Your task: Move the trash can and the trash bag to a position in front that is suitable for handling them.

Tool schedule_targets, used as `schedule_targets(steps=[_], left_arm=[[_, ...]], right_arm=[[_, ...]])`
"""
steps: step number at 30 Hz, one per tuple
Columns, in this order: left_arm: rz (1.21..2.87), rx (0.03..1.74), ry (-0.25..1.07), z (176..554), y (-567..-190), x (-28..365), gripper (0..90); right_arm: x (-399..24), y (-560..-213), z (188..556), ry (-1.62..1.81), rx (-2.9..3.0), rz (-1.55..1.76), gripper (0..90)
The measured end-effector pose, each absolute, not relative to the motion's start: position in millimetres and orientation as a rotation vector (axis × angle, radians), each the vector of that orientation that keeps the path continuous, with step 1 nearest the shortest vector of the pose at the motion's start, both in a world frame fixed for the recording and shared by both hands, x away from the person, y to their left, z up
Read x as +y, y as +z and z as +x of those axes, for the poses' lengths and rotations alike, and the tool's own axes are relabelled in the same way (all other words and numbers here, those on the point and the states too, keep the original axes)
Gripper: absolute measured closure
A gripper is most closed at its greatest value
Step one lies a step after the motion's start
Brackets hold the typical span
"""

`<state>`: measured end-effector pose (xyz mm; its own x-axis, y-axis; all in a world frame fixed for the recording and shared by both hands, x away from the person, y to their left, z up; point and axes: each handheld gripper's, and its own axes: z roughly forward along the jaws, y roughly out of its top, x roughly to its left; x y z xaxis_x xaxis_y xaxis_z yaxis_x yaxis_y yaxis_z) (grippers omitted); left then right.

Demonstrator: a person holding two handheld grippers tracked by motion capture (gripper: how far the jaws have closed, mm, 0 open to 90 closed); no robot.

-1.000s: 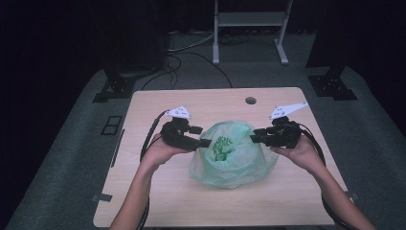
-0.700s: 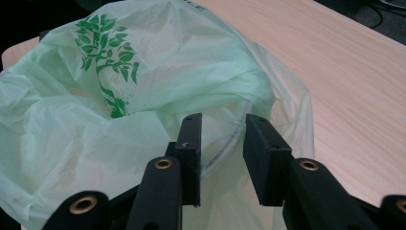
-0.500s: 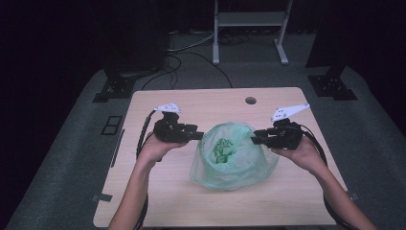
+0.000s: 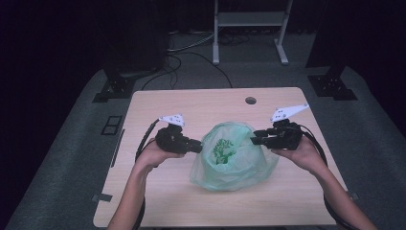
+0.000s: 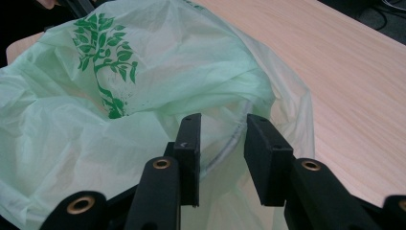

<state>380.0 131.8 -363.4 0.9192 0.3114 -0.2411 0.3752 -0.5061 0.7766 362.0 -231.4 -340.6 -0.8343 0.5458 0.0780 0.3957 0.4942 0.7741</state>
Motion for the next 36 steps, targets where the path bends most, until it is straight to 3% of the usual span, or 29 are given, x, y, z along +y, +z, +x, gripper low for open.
schedule_targets(steps=[2, 20, 28, 31, 33, 36], left_arm=[[2.134, 0.481, -0.071, 380, -363, 131, 89.6], [2.168, 0.625, -0.024, 388, -394, 143, 90.0], [2.156, 0.657, -0.02, 386, -398, 149, 90.0], [2.125, 0.708, 0.015, 384, -394, 152, 62.2], [2.103, 0.716, 0.022, 381, -393, 152, 49.8], [2.104, 0.734, 0.063, 376, -391, 153, 38.1]], right_arm=[[-232, -341, 362, 1.261, 2.559, 0.818, 66.9], [-232, -340, 361, 1.246, 2.57, 0.798, 65.2], [-228, -328, 361, 1.284, 2.549, 0.792, 55.1], [-223, -321, 358, 1.295, 2.548, 0.76, 53.4], [-217, -318, 355, 1.292, 2.569, 0.739, 54.2], [-207, -318, 353, 1.299, 2.617, 0.691, 57.4]])
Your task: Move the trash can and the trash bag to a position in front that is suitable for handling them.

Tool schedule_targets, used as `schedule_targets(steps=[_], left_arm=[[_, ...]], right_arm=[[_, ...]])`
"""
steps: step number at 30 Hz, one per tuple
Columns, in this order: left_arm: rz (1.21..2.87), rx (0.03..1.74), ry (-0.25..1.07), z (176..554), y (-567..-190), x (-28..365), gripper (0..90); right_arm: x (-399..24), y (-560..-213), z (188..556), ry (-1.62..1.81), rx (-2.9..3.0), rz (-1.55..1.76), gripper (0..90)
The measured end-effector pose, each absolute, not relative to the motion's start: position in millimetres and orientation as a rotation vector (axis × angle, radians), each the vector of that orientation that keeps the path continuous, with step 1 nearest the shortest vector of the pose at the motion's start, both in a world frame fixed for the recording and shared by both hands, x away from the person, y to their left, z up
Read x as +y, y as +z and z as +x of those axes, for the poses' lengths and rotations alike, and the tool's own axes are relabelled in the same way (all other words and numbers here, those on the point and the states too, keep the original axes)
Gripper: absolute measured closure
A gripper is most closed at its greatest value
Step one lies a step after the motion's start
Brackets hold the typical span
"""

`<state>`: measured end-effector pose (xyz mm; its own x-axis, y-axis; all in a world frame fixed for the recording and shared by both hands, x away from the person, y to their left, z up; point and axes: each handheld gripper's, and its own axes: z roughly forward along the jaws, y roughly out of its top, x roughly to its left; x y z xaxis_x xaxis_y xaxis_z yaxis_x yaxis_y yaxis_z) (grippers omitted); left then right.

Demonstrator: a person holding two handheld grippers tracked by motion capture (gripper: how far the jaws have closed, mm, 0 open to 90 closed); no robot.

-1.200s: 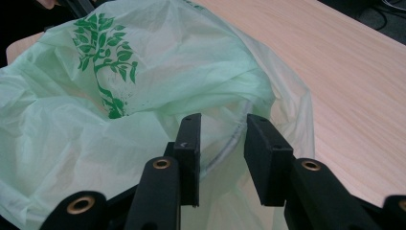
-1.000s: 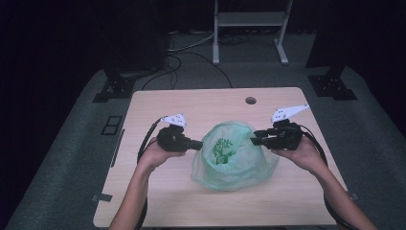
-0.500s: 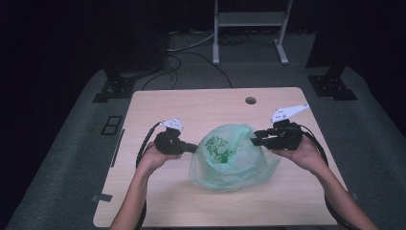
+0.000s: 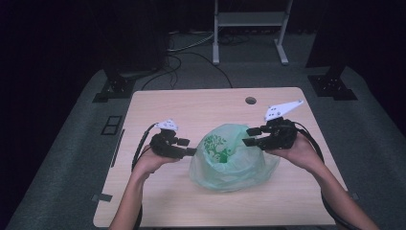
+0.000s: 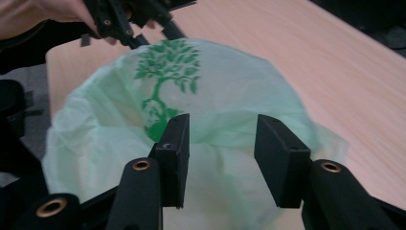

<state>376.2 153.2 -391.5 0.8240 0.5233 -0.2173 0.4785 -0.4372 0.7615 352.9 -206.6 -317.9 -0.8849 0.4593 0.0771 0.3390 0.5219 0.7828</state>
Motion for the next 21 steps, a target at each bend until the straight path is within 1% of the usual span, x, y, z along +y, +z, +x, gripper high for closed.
schedule_targets(steps=[3, 6, 8, 9, 12, 14, 21], left_arm=[[2.122, 0.731, 0.091, 372, -392, 156, 32.8], [2.135, 0.738, 0.116, 369, -391, 159, 27.0], [2.147, 0.743, 0.145, 366, -392, 160, 23.8], [2.15, 0.749, 0.155, 365, -392, 161, 20.1], [2.155, 0.758, 0.187, 360, -392, 164, 19.3], [2.141, 0.755, 0.192, 356, -393, 167, 19.0], [2.142, 0.747, 0.212, 348, -397, 173, 18.2]], right_arm=[[-196, -319, 352, 1.282, 2.67, 0.647, 62.0], [-187, -322, 354, 1.245, 2.729, 0.621, 68.7], [-182, -324, 355, 1.208, 2.76, 0.601, 74.0], [-179, -324, 356, 1.178, 2.772, 0.594, 77.9], [-173, -326, 356, 1.143, 2.816, 0.555, 85.7], [-169, -327, 353, 1.113, 2.863, 0.507, 87.3], [-159, -330, 341, 1.034, 2.986, 0.398, 87.3]])
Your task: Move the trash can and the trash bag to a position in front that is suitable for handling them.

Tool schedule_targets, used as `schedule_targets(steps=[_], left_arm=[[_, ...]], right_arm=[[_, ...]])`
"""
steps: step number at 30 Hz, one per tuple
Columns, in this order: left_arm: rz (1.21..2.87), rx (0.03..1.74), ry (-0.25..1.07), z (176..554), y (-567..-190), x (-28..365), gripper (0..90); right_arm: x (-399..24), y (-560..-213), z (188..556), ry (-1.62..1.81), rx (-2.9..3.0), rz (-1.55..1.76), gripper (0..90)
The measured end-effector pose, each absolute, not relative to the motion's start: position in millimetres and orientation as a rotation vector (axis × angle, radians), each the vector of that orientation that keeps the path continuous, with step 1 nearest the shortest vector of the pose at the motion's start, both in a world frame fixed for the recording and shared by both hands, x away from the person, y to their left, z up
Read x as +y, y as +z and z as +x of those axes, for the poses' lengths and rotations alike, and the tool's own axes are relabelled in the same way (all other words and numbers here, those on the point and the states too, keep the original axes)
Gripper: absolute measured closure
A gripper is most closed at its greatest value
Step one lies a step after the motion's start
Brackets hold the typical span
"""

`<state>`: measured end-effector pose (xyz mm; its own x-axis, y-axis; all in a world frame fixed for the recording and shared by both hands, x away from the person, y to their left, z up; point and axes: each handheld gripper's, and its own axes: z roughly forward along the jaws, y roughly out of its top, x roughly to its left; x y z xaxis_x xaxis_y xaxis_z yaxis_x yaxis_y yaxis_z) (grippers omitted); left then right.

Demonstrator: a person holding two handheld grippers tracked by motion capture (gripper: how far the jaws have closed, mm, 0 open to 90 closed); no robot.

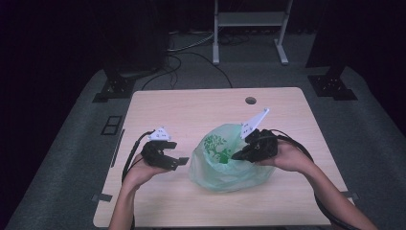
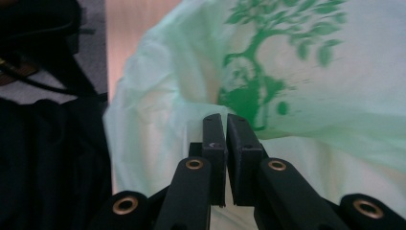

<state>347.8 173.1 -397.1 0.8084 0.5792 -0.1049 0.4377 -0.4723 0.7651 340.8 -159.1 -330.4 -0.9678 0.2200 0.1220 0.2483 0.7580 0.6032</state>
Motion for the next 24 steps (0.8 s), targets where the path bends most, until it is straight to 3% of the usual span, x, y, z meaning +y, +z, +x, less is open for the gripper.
schedule_targets(steps=[11, 24], left_arm=[[2.138, 0.758, 0.243, 334, -410, 190, 15.5], [2.15, 0.747, 0.266, 327, -413, 192, 15.5]], right_arm=[[-148, -333, 327, -0.978, -2.958, -0.24, 87.3], [-120, -336, 374, -0.8, -3.089, -0.4, 86.8]])
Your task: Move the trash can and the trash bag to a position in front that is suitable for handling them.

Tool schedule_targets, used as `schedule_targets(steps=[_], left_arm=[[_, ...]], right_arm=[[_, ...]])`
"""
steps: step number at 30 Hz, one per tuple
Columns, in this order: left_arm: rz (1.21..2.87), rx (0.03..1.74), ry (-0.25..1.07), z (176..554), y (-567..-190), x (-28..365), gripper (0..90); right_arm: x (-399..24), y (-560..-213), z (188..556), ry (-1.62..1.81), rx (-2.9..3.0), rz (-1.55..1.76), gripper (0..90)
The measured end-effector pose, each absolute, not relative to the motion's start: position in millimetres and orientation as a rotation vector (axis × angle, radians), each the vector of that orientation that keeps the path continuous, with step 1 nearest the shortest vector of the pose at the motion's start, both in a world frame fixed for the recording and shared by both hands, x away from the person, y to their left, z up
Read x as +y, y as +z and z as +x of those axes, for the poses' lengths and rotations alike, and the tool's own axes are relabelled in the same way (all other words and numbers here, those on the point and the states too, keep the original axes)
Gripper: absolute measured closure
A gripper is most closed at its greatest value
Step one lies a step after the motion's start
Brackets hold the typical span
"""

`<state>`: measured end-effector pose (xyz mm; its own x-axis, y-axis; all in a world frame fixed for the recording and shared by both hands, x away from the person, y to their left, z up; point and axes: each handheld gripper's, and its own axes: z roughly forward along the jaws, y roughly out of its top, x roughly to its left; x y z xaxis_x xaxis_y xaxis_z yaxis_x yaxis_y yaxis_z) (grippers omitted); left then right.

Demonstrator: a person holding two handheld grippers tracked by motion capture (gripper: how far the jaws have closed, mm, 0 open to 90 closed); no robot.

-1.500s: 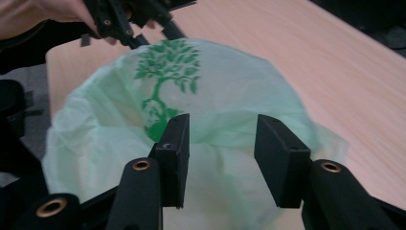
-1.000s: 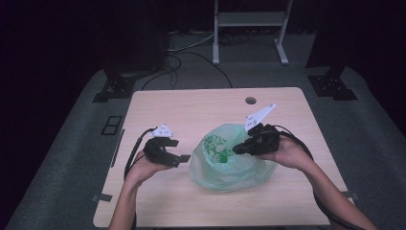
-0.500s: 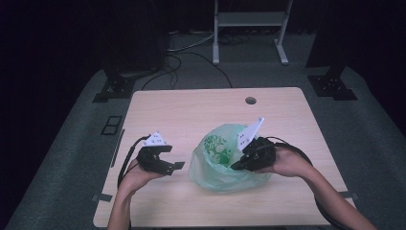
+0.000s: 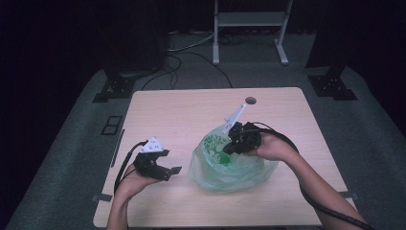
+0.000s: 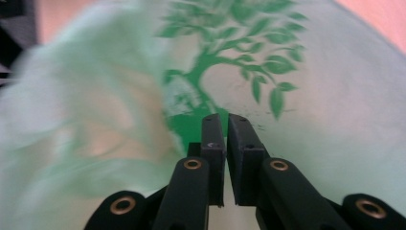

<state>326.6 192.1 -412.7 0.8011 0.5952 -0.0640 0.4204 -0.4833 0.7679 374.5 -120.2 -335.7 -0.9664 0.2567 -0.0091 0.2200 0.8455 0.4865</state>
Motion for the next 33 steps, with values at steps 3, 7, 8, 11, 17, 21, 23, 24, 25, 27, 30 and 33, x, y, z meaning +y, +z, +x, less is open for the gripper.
schedule_targets(steps=[3, 7, 8, 11, 17, 21, 23, 24, 25, 27, 30, 33], left_arm=[[2.15, 0.747, 0.264, 326, -413, 191, 15.5], [2.144, 0.741, 0.251, 327, -414, 189, 15.5], [2.144, 0.741, 0.249, 327, -414, 189, 15.5], [2.144, 0.738, 0.248, 327, -415, 189, 15.5], [2.136, 0.753, 0.24, 327, -418, 191, 15.5], [2.139, 0.75, 0.237, 327, -418, 190, 15.4], [2.132, 0.745, 0.231, 327, -418, 190, 15.5], [2.126, 0.747, 0.23, 327, -417, 190, 15.4], [2.126, 0.748, 0.233, 327, -417, 190, 15.4], [2.125, 0.744, 0.234, 326, -416, 191, 15.5], [2.117, 0.742, 0.227, 326, -416, 192, 15.5], [2.104, 0.747, 0.212, 327, -418, 194, 15.5]], right_arm=[[-116, -336, 386, 0.701, 2.915, 0.42, 87.7], [-112, -335, 398, 0.667, 2.86, 0.482, 87.7], [-111, -334, 400, 0.658, 2.845, 0.487, 87.8], [-109, -333, 405, 0.671, 2.795, 0.496, 88.8], [-115, -327, 403, 0.756, 2.801, 0.519, 87.7], [-115, -320, 394, 0.847, 2.881, 0.455, 85.0], [-111, -322, 390, 0.844, 2.929, 0.416, 84.4], [-107, -324, 388, 0.827, 2.946, 0.399, 84.3], [-104, -326, 387, 0.802, 2.953, 0.387, 84.4], [-97, -331, 389, 0.745, 2.941, 0.377, 84.6], [-89, -335, 397, 0.695, 2.91, 0.425, 82.8], [-83, -336, 406, 0.684, 2.903, 0.473, 82.3]])
